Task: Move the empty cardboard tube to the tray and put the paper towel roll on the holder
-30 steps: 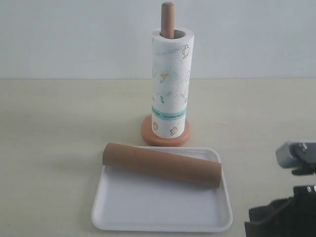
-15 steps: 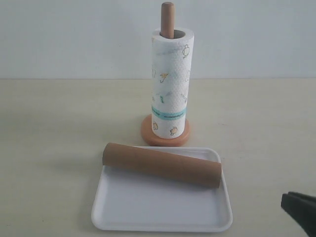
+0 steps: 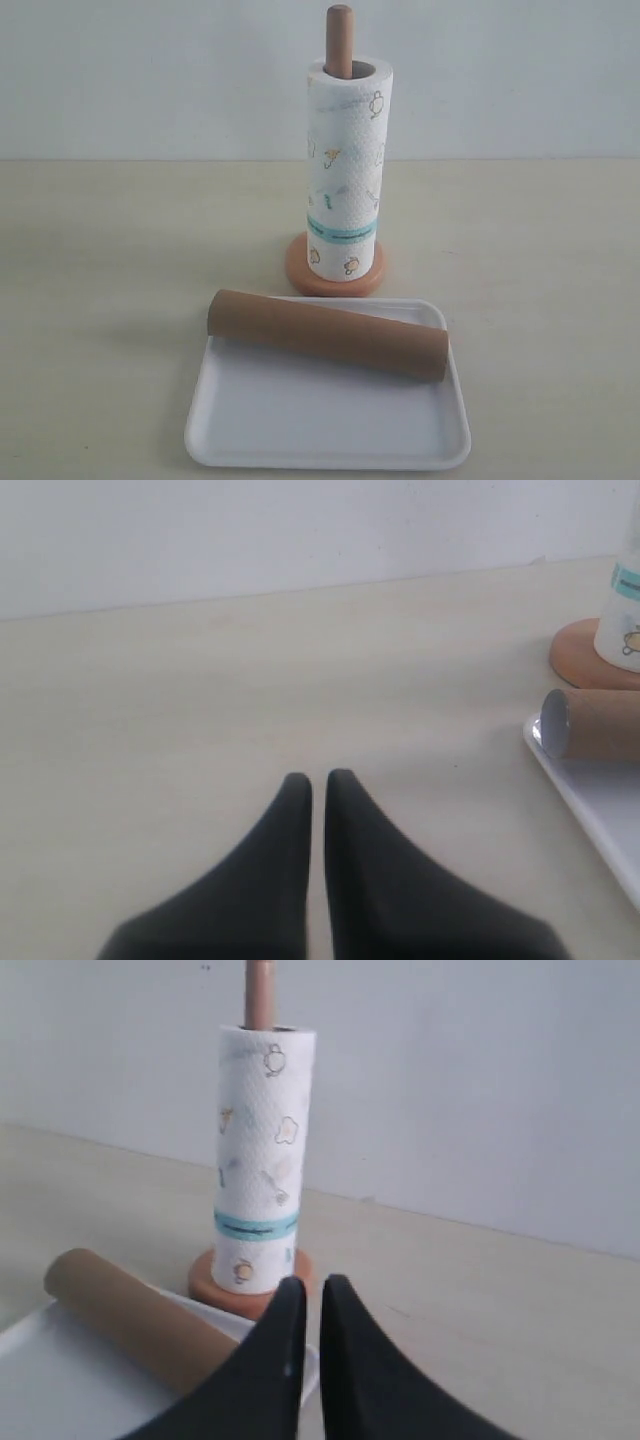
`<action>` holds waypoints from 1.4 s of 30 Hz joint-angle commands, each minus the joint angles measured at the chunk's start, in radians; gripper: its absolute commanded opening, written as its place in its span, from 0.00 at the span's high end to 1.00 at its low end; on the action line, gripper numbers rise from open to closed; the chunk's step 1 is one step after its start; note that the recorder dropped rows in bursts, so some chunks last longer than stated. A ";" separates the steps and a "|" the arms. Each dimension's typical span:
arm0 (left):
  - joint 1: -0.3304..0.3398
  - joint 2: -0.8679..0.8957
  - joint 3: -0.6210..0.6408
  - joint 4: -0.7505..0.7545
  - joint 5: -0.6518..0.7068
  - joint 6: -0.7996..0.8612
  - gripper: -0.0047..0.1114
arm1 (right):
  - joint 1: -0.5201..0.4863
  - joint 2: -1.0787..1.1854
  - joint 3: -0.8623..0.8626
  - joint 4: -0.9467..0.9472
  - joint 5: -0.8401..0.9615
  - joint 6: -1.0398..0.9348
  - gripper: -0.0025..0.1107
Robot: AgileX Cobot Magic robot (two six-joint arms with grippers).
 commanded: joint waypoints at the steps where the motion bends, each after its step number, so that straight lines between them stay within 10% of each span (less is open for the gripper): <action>1: 0.001 -0.004 0.004 -0.007 -0.006 -0.006 0.92 | -0.154 -0.019 0.007 -0.008 0.050 -0.045 0.93; 9: 0.001 -0.004 0.004 -0.007 -0.006 -0.006 0.92 | -0.513 -0.019 0.007 -0.032 0.141 -0.043 0.93; 30: 0.001 -0.004 0.004 -0.007 -0.006 -0.006 0.92 | -0.516 -0.019 0.007 -0.478 0.303 0.675 0.93; 42: 0.001 -0.004 0.004 -0.007 -0.006 -0.006 0.92 | -0.516 -0.019 0.007 -0.504 0.297 0.716 0.93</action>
